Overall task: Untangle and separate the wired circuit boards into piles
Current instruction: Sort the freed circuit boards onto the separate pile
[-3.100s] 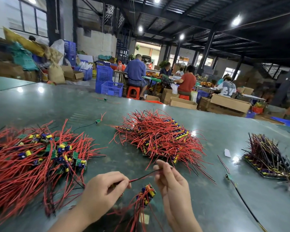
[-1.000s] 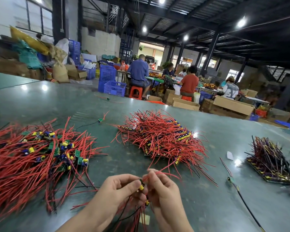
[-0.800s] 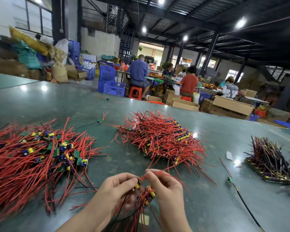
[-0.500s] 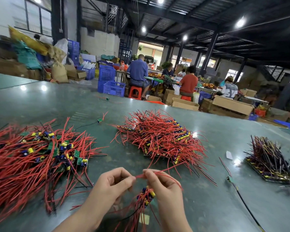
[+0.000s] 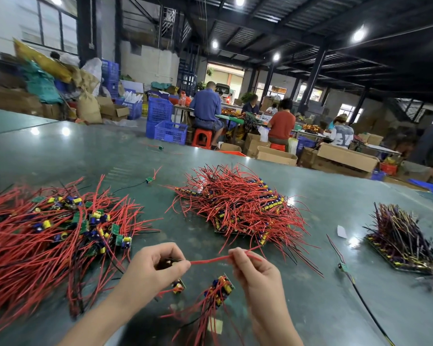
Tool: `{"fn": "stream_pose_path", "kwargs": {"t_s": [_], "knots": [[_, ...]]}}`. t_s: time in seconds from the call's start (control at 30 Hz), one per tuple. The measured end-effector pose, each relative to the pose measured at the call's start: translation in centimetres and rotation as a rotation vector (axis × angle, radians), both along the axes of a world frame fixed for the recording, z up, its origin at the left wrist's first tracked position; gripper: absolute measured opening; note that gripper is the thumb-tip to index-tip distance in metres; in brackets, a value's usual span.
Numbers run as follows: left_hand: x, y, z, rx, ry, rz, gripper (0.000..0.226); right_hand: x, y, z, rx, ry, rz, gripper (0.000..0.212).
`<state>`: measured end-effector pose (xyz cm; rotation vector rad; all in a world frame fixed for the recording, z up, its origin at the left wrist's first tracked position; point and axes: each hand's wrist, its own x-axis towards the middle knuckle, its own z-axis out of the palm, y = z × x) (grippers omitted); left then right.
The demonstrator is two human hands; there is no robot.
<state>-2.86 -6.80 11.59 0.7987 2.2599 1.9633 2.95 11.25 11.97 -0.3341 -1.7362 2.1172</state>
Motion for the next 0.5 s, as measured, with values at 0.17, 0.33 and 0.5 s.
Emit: {"fn": "stream_pose_path", "kwargs": {"t_s": [0.17, 0.33, 0.5], "knots": [[-0.3, -0.1, -0.3, -0.092, 0.061, 0.070, 0.029, 0.3, 1.0, 0.3, 0.218, -0.018, 0.008, 0.010], [-0.7, -0.5, -0.1, -0.078, 0.069, 0.095, 0.023, 0.0, 1.4, 0.2, 0.055, -0.013, -0.058, 0.006], [-0.9, -0.7, -0.4, -0.155, 0.104, 0.174, 0.025, 0.1, 1.5, 0.1, 0.374, -0.021, -0.157, 0.020]]}}
